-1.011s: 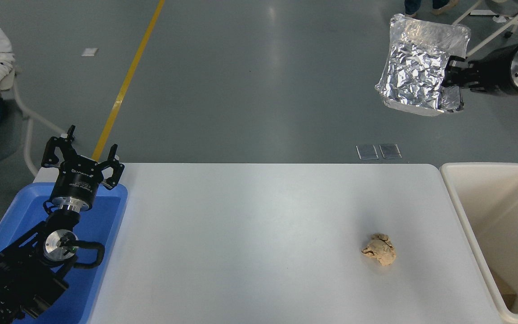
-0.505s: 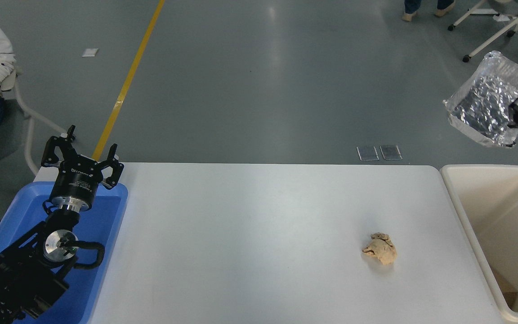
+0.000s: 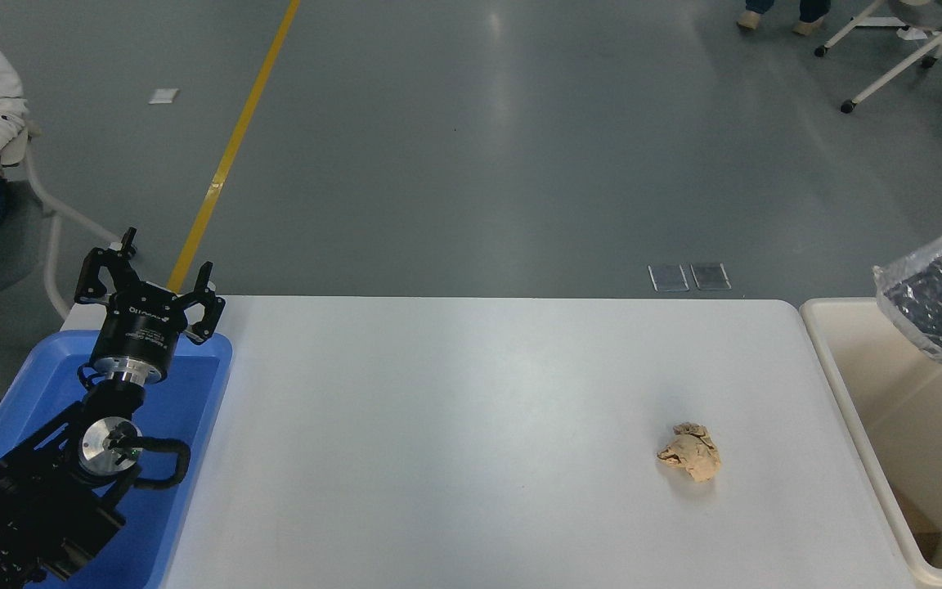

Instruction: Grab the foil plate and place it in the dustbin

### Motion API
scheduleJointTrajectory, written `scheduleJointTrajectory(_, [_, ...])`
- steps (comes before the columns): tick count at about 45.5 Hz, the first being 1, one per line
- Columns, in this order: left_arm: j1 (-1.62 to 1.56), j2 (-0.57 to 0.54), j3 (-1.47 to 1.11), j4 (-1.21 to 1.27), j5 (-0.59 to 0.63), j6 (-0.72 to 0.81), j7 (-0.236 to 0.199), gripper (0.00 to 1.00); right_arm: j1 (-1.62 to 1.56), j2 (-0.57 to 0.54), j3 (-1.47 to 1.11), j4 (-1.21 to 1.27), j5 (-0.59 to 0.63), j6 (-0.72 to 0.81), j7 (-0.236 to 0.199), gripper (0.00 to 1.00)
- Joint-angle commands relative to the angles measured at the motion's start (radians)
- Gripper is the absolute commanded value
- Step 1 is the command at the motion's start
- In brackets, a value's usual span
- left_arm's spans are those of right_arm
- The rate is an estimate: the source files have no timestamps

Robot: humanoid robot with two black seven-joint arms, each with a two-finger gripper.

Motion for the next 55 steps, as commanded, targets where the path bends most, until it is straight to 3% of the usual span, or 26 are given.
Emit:
scheduleJointTrajectory(1, [0.000, 0.000, 0.000, -0.001, 0.000, 0.000, 0.000, 0.99, -0.161, 0.001, 0.093, -0.062, 0.024, -0.013, 0.000, 0.00])
scheduleJointTrajectory(11, [0.000, 0.000, 0.000, 0.001, 0.000, 0.000, 0.000, 0.99, -0.254, 0.007, 0.176, -0.088, 0.022, -0.032, 0.000, 0.00])
scheduleJointTrajectory(12, [0.000, 0.000, 0.000, -0.001, 0.000, 0.000, 0.000, 0.99, -0.257, 0.007, 0.177, -0.088, 0.022, -0.041, 0.000, 0.11])
scheduleJointTrajectory(15, [0.000, 0.000, 0.000, -0.001, 0.000, 0.000, 0.000, 0.99, -0.260, 0.007, 0.177, -0.088, 0.020, -0.078, 0.000, 0.72])
scheduleJointTrajectory(16, [0.000, 0.000, 0.001, -0.001, 0.000, 0.000, 0.000, 0.99, -0.260, 0.009, 0.177, -0.088, 0.019, -0.091, 0.000, 0.83])
scheduleJointTrajectory(20, [0.000, 0.000, 0.001, 0.001, 0.000, 0.000, 0.000, 0.99, -0.264, 0.009, 0.176, -0.086, 0.005, -0.118, 0.000, 0.99])
scheduleJointTrajectory(35, [0.000, 0.000, 0.000, 0.001, 0.000, 0.000, 0.000, 0.99, -0.256, 0.017, 0.176, -0.072, 0.005, -0.113, 0.002, 1.00])
scheduleJointTrajectory(48, [0.000, 0.000, 0.000, -0.001, 0.000, 0.000, 0.000, 0.99, 0.081, 0.024, 0.162, -0.060, 0.004, -0.099, 0.004, 1.00])
scheduleJointTrajectory(55, [0.000, 0.000, 0.000, -0.001, 0.000, -0.001, 0.000, 0.99, 0.232, 0.109, 0.160, -0.052, 0.004, -0.040, 0.004, 1.00])
